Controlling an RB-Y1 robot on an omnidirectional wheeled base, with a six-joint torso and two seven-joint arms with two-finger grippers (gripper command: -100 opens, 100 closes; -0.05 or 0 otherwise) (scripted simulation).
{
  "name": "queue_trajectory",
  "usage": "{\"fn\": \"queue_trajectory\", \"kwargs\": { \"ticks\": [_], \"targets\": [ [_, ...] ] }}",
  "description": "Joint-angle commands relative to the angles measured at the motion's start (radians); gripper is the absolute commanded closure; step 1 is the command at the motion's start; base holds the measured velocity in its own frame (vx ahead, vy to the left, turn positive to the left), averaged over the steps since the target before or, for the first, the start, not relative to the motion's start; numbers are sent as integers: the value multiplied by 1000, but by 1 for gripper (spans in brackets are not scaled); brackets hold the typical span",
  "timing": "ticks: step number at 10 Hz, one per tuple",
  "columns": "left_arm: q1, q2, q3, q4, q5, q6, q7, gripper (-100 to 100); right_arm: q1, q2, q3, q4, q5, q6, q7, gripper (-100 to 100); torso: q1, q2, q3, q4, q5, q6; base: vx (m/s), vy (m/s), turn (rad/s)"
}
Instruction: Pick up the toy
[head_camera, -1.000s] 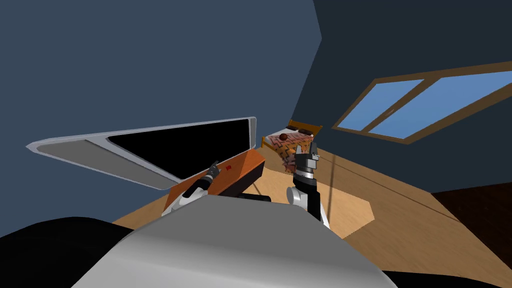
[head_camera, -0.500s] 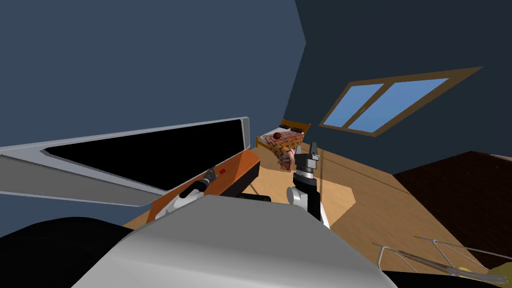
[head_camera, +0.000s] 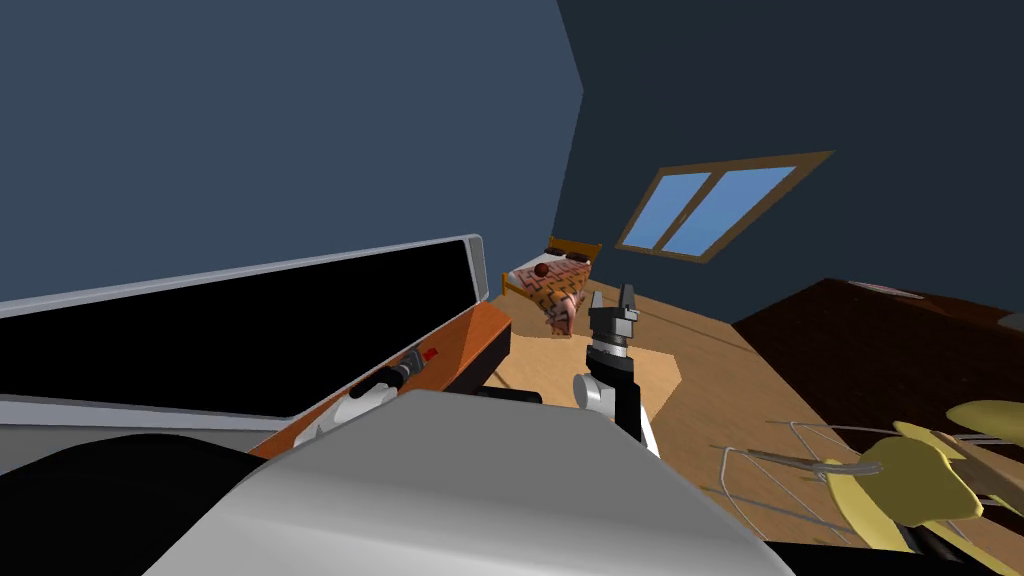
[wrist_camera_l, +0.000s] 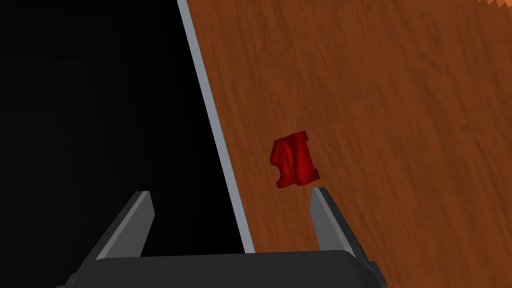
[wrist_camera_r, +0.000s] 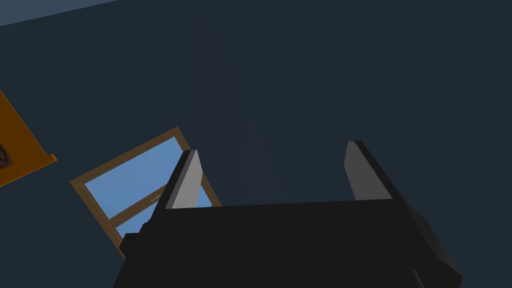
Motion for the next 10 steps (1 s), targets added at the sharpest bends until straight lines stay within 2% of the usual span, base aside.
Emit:
{"fn": "queue_trajectory", "kwargs": {
  "ticks": [1,2,3,4,5,6,7,8,9,10],
  "targets": [
    [-1,6,0,35,14,14,9,-100,0,0,0,0,0,0,0,0,0,0,0,0,0,0,29,-5,-113],
    [0,25,4,69,47,46,28,-100,0,0,0,0,0,0,0,0,0,1,0,0,0,-1,63,-8,-263],
    [0,25,4,80,47,46,28,-100,0,0,0,0,0,0,0,0,0,-1,0,0,0,0,41,-3,-153],
    [0,42,8,105,80,76,47,-100,0,0,0,0,0,0,0,0,0,0,0,0,0,-1,60,-10,-262],
    [0,42,8,126,80,76,47,-100,0,0,0,0,0,0,0,0,0,-1,-1,0,0,0,60,-5,-112],
    [0,59,12,155,112,106,66,-100,0,0,0,0,0,0,0,0,-1,-1,-1,0,0,-1,46,-18,-198],
    [0,59,12,171,112,106,66,-100,0,0,0,0,0,0,0,0,-1,-1,0,0,0,0,69,7,-159],
    [1,74,17,211,144,135,86,-100,0,0,0,0,0,0,0,0,0,-1,-1,0,0,-1,38,4,-208],
    [1,74,17,216,144,135,86,-100,0,0,0,0,0,0,0,0,0,0,0,0,0,0,48,13,-133],
    [1,88,21,260,175,162,105,-100,0,0,0,0,0,0,0,0,0,0,0,0,0,-1,29,-5,-172]
  ]
}}
